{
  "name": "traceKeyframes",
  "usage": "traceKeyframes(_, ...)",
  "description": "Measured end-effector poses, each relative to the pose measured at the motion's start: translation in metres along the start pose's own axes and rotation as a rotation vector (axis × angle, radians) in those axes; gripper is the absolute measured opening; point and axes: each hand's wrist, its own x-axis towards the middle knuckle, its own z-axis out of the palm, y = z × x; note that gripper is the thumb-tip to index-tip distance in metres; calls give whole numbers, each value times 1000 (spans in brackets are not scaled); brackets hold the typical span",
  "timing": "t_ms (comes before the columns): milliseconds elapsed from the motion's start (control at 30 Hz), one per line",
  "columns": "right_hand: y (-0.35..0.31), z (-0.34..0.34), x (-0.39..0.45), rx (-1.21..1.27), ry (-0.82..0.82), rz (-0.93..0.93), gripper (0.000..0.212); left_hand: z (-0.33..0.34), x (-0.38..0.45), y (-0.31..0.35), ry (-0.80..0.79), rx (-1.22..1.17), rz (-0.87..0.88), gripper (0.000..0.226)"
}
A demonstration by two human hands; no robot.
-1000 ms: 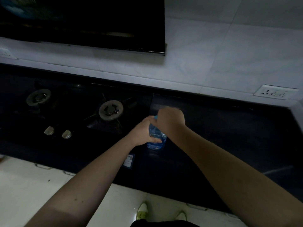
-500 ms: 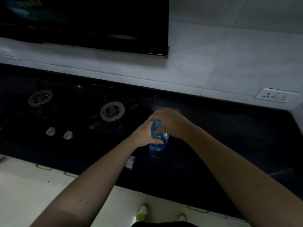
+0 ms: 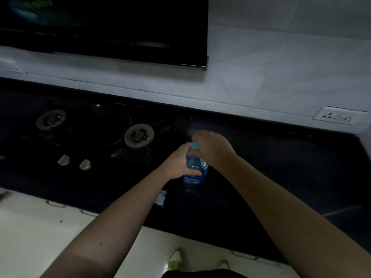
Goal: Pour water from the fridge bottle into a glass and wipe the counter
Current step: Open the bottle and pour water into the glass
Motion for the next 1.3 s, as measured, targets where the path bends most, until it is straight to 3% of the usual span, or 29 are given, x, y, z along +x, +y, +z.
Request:
traceKeyframes(200,7,-13,-13,86,4,-41,33,0,0,1,-4,26,0,93)
traceKeyframes(333,15,-8,-39,372,188,-22,33,0,0,0,3,11,12,97)
traceKeyframes(433,27,10,-68,583,237,40,32,0,1,-1,8,7,15,97)
traceKeyframes(633,31,97,-119,1045,40,328,31,0,0,1,20,9,10,93)
traceKeyframes(867,26,162,-128,946,-46,419,33,0,0,1,20,25,-5,98)
traceKeyframes(1167,30,190,-125,809,-216,332,48,0,-1,1,23,50,4,99)
traceKeyframes(1300,30,190,-123,738,-236,298,42,0,0,0,21,43,13,99)
